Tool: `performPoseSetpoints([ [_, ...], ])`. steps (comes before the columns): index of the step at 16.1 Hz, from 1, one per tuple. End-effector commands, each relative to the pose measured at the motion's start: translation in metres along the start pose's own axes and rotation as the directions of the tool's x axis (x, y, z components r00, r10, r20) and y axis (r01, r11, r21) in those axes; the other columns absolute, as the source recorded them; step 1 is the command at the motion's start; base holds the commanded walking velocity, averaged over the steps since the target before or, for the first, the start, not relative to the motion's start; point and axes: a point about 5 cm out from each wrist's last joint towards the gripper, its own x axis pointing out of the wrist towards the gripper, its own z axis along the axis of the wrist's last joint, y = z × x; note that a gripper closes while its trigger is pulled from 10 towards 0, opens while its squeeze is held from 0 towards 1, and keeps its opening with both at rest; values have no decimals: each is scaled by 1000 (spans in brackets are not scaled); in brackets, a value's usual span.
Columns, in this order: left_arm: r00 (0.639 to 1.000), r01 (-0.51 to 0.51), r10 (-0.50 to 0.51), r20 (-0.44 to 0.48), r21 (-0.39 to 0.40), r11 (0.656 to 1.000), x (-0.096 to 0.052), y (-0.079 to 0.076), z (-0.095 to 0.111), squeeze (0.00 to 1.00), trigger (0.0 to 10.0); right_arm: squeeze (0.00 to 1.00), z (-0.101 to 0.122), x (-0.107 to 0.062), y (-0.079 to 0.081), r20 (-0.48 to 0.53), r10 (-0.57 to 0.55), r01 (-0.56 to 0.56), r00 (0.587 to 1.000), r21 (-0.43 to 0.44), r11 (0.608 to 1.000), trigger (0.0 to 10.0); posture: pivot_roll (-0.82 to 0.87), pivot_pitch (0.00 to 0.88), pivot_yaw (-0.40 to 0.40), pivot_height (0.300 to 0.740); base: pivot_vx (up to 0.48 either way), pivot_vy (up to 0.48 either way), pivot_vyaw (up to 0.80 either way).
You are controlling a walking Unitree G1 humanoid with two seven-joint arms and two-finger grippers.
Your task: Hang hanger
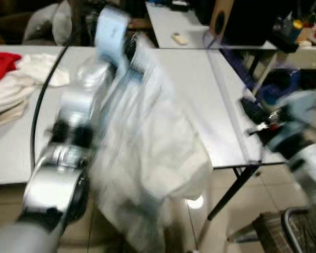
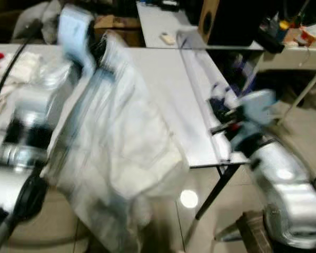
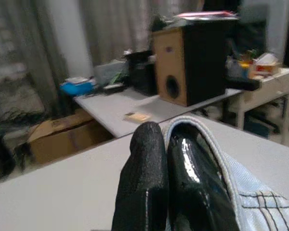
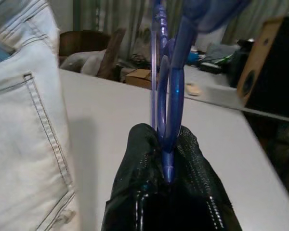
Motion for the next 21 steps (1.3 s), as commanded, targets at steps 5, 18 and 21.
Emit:
performPoseSetpoints([
  [5, 764, -175, 139, 630, -5, 985, -5, 36, 195, 0, 10000, 0, 14, 4, -8, 92, -73, 72, 993, 11, 997, 10000, -5, 0, -38, 740, 0, 0, 0],
  [18, 993, -72, 61, 101, 107, 992, 6, 6, -24, 0, 10000, 0, 6, -9, 7, 85, 73, -80, 994, 79, 994, 10000, 7, 24, -41, 740, 0, 0, 0],
  [21, 975, -181, 168, 146, 78, 980, 7, 36, 8, 0, 10000, 0, 8, -29, -3, 15, 198, -199, 980, 43, 979, 10000, -4, 15, -31, 740, 0, 0, 0],
])
